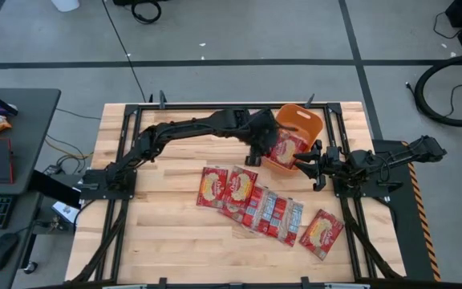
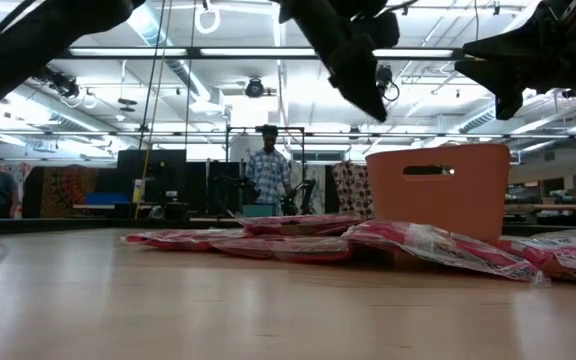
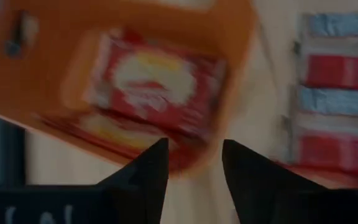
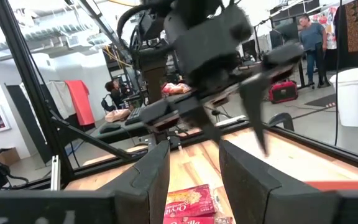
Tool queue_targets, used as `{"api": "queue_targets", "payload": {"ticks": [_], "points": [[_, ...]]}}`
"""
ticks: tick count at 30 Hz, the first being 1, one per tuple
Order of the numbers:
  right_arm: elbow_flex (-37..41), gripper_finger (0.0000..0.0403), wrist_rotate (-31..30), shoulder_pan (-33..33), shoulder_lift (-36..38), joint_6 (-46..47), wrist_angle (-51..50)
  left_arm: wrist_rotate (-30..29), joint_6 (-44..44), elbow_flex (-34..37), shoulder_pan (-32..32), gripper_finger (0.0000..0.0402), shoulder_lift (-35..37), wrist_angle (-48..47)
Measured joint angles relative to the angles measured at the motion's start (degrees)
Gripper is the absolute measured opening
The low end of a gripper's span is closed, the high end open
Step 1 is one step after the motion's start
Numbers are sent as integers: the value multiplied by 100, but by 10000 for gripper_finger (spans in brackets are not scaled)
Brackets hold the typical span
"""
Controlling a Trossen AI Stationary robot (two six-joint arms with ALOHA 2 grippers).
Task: Sort popcorn bags into baskets
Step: Put the red popcorn bag into the orange bin
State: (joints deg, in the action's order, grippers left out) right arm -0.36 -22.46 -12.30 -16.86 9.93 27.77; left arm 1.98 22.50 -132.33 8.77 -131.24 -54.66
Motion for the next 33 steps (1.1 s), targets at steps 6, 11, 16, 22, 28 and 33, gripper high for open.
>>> {"api": "queue_targets", "payload": {"ticks": [6,11,16,22,28,33], "points": [[0,144,0,0,1,0,4,-26,-405,2,-503,133,0,-735],[0,144,0,-1,0,0,0,-42,-854,50,-1001,126,0,-1440],[0,144,0,0,0,0,0,-418,-1510,525,-1559,125,-68,-1475],[0,144,0,-1,0,0,2,-1631,-2359,1371,-2190,139,-76,-1167],[0,144,0,0,0,0,2,-2286,-2636,1909,-2578,197,-67,-831],[0,144,0,1,0,0,0,-2296,-2634,2170,-2729,238,-74,-581]]}}
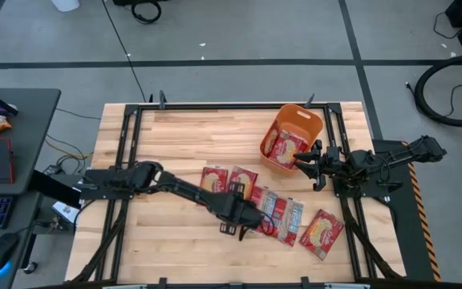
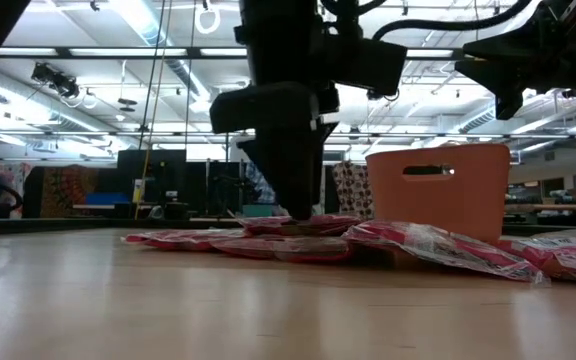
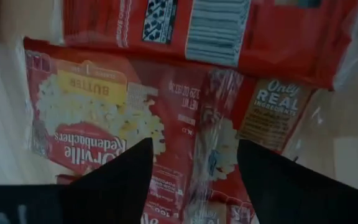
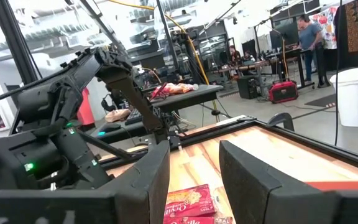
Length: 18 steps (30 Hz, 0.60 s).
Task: Sort popcorn bags into baskets
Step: Put the red popcorn bag into the orange bin
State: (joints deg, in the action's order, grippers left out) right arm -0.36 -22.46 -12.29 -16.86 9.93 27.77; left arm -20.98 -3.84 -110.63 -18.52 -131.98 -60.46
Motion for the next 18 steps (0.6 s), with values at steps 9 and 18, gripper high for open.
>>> {"api": "queue_targets", "payload": {"ticks": [9,18], "points": [[0,144,0,0,0,0,0,-299,3,678,-13,209,15,281],[0,144,0,0,0,0,0,-578,47,786,-9,46,23,315]]}}
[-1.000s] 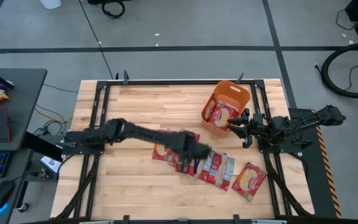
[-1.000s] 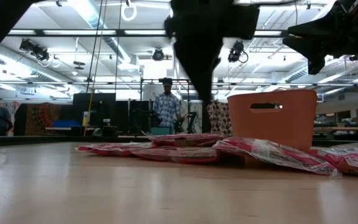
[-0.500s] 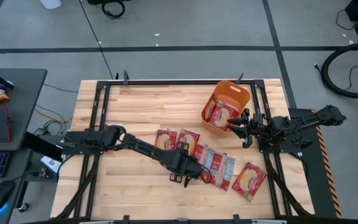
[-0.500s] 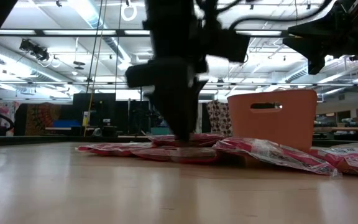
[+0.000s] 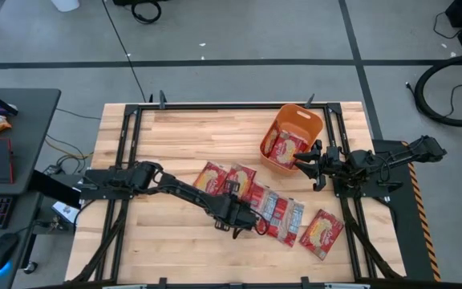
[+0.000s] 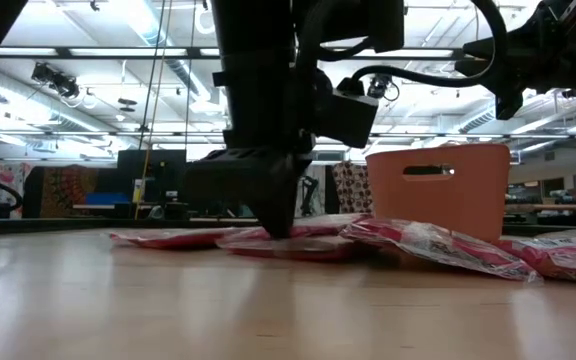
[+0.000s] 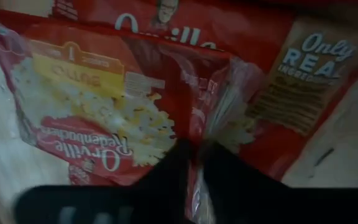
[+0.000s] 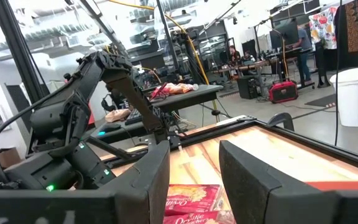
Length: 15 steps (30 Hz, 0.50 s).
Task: Sort popcorn bags into baskets
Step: Put the red popcorn bag into the orange bin
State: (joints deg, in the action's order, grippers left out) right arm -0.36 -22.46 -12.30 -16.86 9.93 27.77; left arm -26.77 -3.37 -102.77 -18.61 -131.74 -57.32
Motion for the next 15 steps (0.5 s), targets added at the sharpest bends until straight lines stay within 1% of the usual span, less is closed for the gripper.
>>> {"api": "queue_targets", "payload": {"ticks": [1,2,4,7,12,15], "points": [[0,144,0,-2,0,0,0,-33,7,3,-2,26,0,1],[0,144,0,-1,0,0,0,-37,10,3,0,14,2,10],[0,144,0,0,0,0,0,-9,49,-29,2,10,15,-26],[0,144,0,-1,0,0,0,48,212,-321,13,10,24,-363],[0,144,0,-1,0,0,0,52,260,-1358,169,5,64,-1286],[0,144,0,0,0,0,-2,-53,263,-2011,323,4,66,-1795]]}}
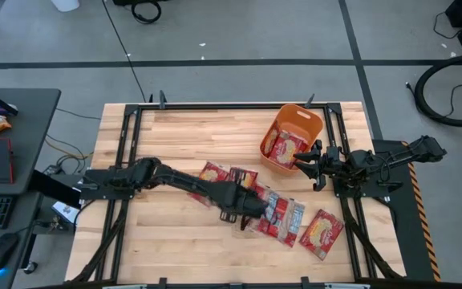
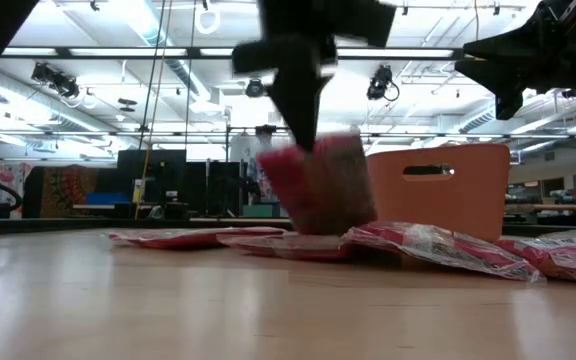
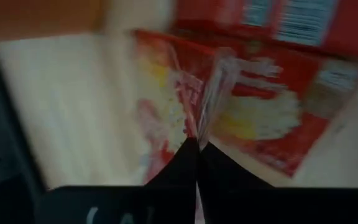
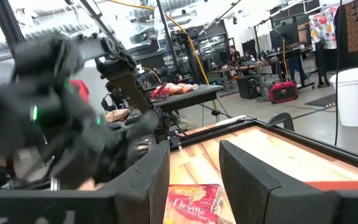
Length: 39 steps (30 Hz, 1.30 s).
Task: Sort popcorn bags into baskets
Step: Put the red popcorn bag into the orange bin
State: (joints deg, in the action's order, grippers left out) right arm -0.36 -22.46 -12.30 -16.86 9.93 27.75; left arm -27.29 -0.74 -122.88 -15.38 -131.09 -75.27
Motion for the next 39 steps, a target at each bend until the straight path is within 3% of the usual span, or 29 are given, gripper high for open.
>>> {"api": "queue_targets", "payload": {"ticks": [6,14,29,36,39], "points": [[0,144,0,0,0,0,2,-148,460,-1223,287,3,16,-176],[0,144,0,0,0,0,8,-191,904,-1199,853,2,517,388],[1,144,0,1,-9,1,56,830,1843,-1193,1922,3,807,3103],[0,144,2,1,-9,0,57,1378,1789,-511,2588,3,813,4146],[0,144,2,1,-9,0,58,1908,1791,-92,2825,4,809,4662]]}}
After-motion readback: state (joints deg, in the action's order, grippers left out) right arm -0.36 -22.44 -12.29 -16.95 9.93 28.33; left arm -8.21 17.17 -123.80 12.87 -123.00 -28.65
